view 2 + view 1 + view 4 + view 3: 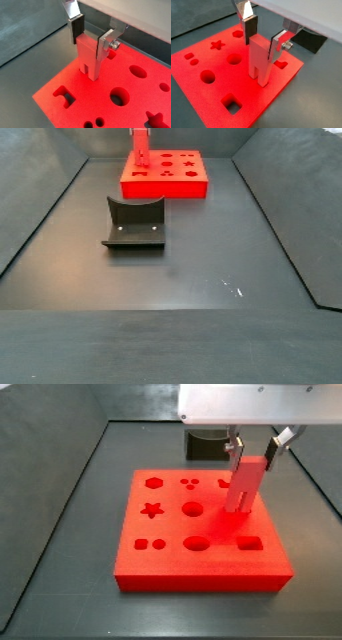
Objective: Insert the double-square object.
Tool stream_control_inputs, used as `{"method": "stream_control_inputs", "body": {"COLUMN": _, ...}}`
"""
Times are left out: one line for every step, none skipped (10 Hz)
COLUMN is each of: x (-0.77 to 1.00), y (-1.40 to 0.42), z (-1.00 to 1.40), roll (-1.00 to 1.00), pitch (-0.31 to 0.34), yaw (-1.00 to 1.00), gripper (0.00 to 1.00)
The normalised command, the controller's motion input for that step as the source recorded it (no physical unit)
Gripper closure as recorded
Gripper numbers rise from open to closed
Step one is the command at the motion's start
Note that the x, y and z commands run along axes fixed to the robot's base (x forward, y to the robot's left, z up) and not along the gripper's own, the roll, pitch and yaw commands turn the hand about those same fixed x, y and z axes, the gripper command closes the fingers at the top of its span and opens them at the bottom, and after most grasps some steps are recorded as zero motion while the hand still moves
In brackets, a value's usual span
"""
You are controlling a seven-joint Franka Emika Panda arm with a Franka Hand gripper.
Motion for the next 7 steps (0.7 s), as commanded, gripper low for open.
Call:
{"method": "stream_control_inputs", "body": {"x": 0.01, "y": -0.05, "z": -0.66, "roll": -0.02, "pitch": -0.086, "yaw": 0.0, "gripper": 1.0}}
{"method": "stream_control_inputs", "body": {"x": 0.07, "y": -0.01, "z": -0.76, "roll": -0.1, "pitch": -0.053, "yaw": -0.01, "gripper": 1.0}}
{"method": "stream_control_inputs", "body": {"x": 0.05, "y": 0.0, "z": -0.85, "roll": -0.12, "pitch": -0.043, "yaw": -0.03, "gripper": 1.0}}
{"method": "stream_control_inputs", "body": {"x": 0.0, "y": 0.0, "z": -0.88, "roll": -0.07, "pitch": -0.027, "yaw": -0.03, "gripper": 1.0}}
{"method": "stream_control_inputs", "body": {"x": 0.0, "y": 0.0, "z": -0.82, "roll": -0.04, "pitch": -0.039, "yaw": -0.03, "gripper": 1.0}}
{"method": "stream_control_inputs", "body": {"x": 0.0, "y": 0.0, "z": -0.18, "roll": 0.0, "pitch": -0.02, "yaw": 0.0, "gripper": 1.0}}
{"method": "stream_control_inputs", "body": {"x": 0.0, "y": 0.0, "z": 0.0, "roll": 0.0, "pitch": 0.0, "yaw": 0.0, "gripper": 1.0}}
